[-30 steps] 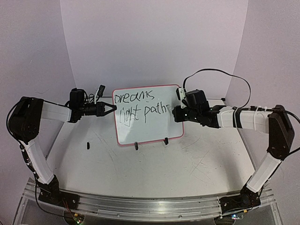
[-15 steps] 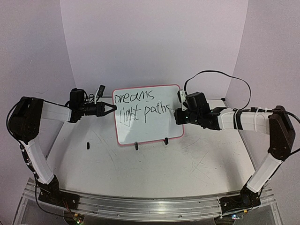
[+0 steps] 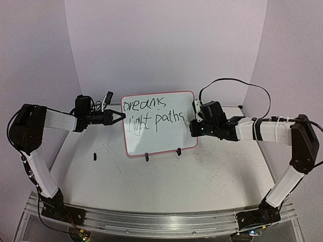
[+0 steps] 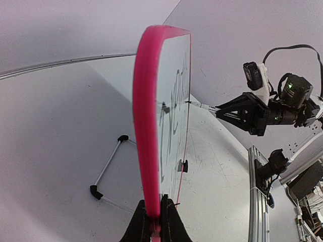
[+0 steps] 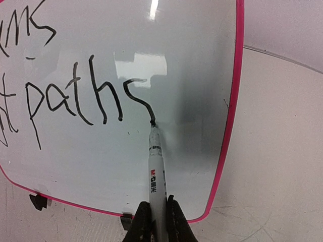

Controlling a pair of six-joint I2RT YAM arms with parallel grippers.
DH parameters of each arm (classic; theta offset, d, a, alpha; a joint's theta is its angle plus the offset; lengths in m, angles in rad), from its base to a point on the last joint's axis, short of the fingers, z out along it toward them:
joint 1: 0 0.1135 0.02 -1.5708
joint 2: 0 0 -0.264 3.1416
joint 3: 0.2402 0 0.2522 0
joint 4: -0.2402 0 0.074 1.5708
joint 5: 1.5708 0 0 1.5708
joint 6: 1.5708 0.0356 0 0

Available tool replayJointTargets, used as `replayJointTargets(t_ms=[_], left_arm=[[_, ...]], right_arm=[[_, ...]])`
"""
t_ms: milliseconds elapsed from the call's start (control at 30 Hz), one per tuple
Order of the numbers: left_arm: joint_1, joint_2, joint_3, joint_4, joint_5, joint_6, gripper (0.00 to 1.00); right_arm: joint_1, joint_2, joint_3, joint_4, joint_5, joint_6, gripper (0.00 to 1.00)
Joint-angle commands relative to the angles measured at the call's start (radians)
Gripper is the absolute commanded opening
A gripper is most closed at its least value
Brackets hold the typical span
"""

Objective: Write a sentence on the whiteboard

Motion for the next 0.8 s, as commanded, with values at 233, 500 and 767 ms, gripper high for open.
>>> replayJointTargets(t_ms=[233, 500, 767], left_arm=[[-0.012, 0.003, 0.032, -0.014, -0.075, 0.063, 0.00], [-0.012, 0.001, 0.032, -0.014, -0.075, 0.062, 0.00], [-0.012, 0.000, 0.028, -0.014, -0.077, 0.065, 0.00]], right_arm=[[0.053, 0.014, 0.040, -0.007, -0.019, 0.025, 0.00], [0.019, -0.041, -0.007, 0.000, 0.025, 0.030, 0.00], [-0.008, -0.060, -0.026, -0.004, 0.048, 0.019, 0.00]])
